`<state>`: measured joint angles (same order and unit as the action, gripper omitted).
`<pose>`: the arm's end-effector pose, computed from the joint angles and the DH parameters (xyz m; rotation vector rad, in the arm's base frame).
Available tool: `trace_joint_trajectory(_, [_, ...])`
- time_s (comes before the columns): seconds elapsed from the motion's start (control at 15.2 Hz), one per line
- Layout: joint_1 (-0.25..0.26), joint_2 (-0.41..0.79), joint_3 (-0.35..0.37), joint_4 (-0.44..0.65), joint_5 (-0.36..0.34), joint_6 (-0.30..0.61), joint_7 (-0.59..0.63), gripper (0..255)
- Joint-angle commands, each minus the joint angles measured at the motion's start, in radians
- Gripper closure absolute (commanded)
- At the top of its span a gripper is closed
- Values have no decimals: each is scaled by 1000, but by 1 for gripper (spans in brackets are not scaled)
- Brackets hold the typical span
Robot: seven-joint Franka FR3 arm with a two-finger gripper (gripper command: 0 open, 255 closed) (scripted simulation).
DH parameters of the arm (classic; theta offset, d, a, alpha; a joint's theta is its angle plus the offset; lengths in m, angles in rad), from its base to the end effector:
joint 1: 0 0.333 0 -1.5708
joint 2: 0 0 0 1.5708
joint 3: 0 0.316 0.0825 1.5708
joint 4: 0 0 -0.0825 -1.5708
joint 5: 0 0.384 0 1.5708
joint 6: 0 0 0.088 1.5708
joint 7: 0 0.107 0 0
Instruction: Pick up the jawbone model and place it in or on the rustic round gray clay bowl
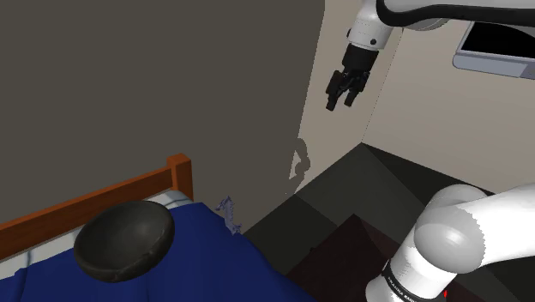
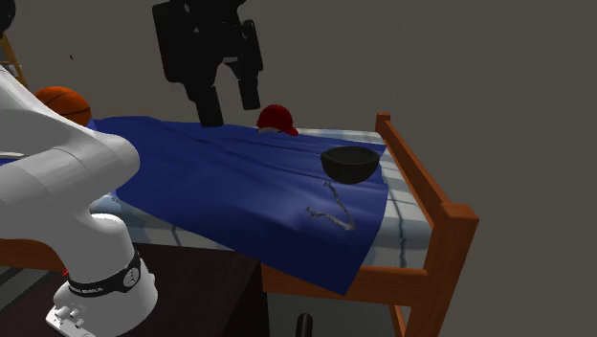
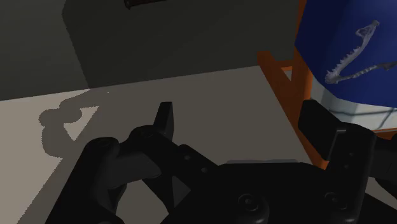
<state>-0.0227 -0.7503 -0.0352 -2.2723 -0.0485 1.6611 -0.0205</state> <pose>0.3255 -0.0276 0.6276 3.1046 -0.0444 0.2143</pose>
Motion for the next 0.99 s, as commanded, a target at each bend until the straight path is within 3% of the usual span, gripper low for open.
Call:
trace_joint_trajectory(0.0, [0, 0, 0, 0, 0, 0, 0, 0])
trace_joint_trajectory(0.92, [22, 257, 220, -98, 173, 228, 426, 0])
